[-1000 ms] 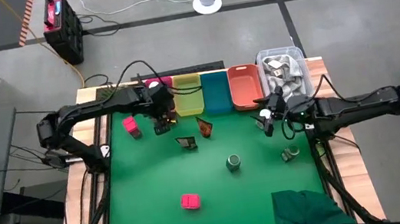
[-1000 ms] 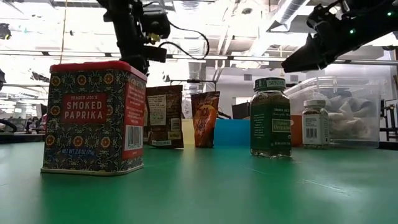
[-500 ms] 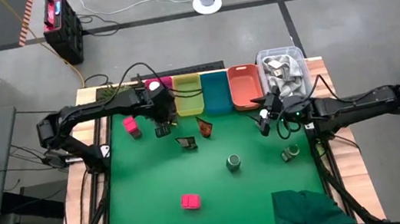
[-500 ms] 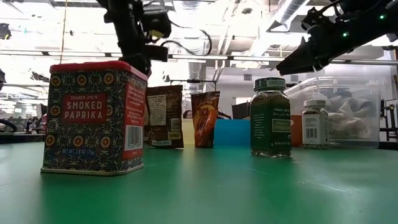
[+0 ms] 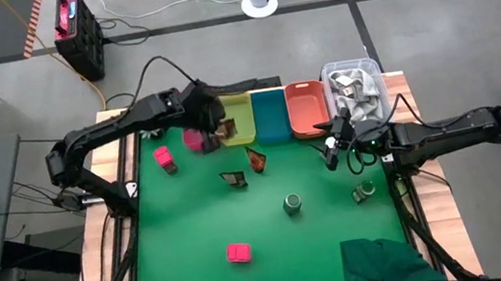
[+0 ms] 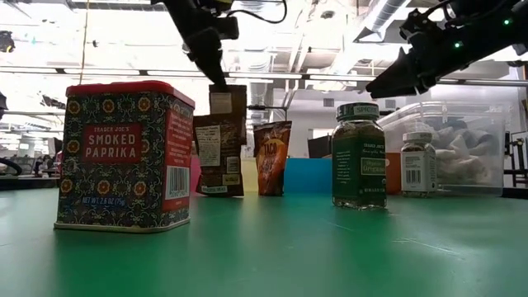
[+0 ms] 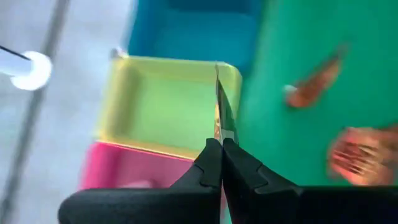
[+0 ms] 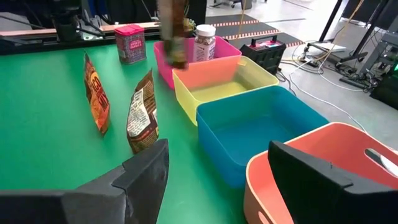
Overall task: Sort spices by type
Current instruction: Put the top brown seasoning pack into the yellow bin
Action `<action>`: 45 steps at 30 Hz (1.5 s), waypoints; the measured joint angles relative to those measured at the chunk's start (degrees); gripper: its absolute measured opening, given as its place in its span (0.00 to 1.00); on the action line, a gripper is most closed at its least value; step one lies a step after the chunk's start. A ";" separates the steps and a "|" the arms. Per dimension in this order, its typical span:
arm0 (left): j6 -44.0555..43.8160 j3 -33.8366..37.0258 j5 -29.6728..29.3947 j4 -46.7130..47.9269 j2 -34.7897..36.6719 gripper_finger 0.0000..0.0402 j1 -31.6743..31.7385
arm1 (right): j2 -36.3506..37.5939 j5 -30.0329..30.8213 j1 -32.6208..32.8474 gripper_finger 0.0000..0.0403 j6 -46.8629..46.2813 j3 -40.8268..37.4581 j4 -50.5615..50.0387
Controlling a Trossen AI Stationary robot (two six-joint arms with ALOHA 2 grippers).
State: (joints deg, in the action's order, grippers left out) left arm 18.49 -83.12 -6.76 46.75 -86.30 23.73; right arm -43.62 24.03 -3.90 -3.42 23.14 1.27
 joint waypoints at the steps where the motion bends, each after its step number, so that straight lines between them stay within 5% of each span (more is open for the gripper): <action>1: 0.92 -0.05 -0.86 -1.28 0.00 0.00 0.43 | 0.00 0.00 0.00 0.75 0.00 0.00 0.27; 14: 10.15 -0.12 0.34 -14.99 -9.46 0.00 6.45 | 0.00 -0.22 0.15 0.75 -0.20 0.00 0.93; 36: 12.47 -0.08 4.90 -20.91 -20.68 0.00 11.58 | 0.02 -0.82 0.13 0.75 -0.04 0.00 0.93; 45: 10.03 -0.08 4.42 -20.75 -19.88 0.25 11.53 | 0.02 -1.03 0.13 0.75 -0.07 0.00 0.93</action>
State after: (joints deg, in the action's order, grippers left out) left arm 28.52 -83.20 -2.34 26.00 -106.18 35.27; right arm -43.59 23.00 -3.77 -3.49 23.14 2.20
